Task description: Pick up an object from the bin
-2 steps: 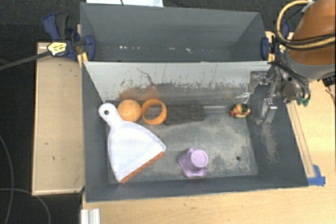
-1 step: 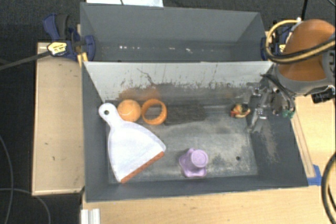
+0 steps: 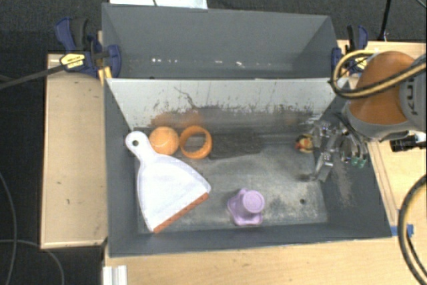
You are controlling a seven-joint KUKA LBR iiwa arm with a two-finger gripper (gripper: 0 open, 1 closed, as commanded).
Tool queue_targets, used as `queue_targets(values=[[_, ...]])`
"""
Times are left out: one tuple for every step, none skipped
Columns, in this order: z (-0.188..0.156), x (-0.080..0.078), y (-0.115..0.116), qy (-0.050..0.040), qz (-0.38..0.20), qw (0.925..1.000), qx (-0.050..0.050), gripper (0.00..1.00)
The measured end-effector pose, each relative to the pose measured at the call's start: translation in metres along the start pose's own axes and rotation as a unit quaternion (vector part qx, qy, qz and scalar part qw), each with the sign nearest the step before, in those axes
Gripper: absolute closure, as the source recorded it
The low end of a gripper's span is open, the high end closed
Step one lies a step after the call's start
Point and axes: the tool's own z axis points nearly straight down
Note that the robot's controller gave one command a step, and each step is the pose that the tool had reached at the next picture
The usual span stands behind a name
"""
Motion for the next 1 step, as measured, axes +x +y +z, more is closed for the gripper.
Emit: queue_targets(values=[[-0.0020,-0.0018,0.0078,-0.0036,0.123,0.9923,0.000,0.00]])
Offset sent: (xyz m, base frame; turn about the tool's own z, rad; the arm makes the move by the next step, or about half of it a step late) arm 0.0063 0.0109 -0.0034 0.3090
